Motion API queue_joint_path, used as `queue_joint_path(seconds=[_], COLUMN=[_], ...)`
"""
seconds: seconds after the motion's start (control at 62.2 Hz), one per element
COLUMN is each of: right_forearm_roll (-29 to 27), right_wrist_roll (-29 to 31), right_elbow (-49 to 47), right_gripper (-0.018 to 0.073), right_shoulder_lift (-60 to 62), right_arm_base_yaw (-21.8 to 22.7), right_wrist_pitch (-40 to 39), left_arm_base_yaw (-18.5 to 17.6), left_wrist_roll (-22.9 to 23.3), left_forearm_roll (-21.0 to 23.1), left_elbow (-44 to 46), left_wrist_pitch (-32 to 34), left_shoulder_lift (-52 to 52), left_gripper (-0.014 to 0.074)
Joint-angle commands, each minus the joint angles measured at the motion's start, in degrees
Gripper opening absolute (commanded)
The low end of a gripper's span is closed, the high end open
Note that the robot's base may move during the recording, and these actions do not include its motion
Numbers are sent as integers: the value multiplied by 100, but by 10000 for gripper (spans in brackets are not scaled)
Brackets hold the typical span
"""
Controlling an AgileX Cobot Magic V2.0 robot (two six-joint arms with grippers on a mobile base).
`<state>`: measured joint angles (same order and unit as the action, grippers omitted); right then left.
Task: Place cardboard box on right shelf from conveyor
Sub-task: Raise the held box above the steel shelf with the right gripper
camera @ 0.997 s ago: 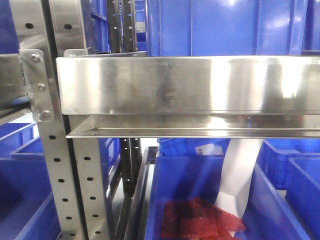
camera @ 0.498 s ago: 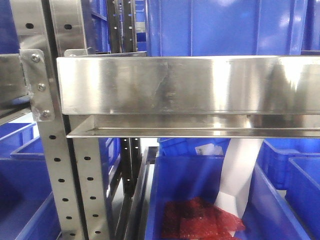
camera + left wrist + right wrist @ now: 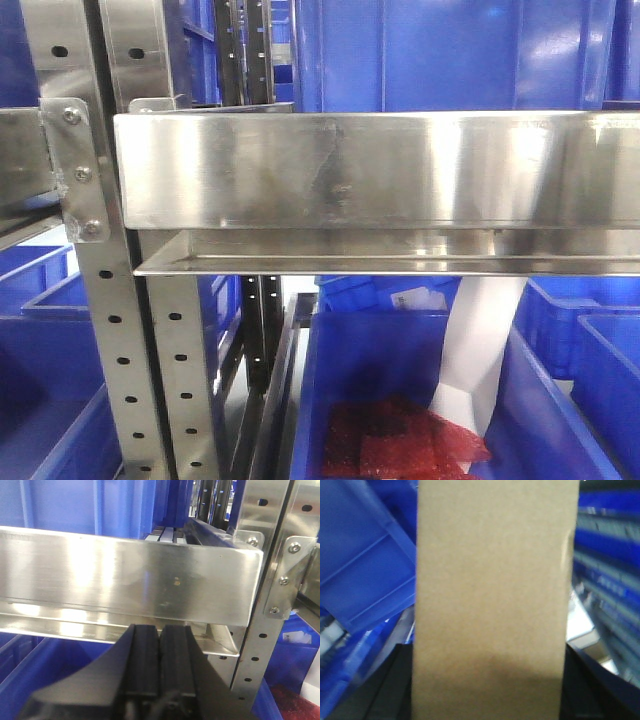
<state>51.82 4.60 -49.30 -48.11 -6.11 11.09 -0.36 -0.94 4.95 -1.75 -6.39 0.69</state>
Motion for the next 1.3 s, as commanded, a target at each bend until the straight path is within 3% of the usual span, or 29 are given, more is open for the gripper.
queue_joint_path(seconds=[0.0,0.257,0.434,0.82,1.286], right_forearm_roll=[776,1516,1992,2101,2513], right_wrist_roll=[58,58,58,52,48], right_elbow=[-233,-112,-112,-112,-52], right_gripper=[345,345,345,345,345], right_shoulder_lift=[-126,-836,-1321,-2143,-2512], right_arm_base_yaw=[-123,-511,-542,-569,-569], right_wrist_pitch=[-579,-703,-808,-1557,-1442], left_arm_base_yaw=[-33,-33,-33,-33,-33], left_wrist_roll=[6,6,6,6,6], left_forearm_roll=[15,15,15,15,15], left_elbow=[16,16,16,16,16], left_wrist_pitch=[471,471,471,471,471], left_shoulder_lift=[56,56,56,56,56], left_gripper=[-119,-119,-119,-119,-119])
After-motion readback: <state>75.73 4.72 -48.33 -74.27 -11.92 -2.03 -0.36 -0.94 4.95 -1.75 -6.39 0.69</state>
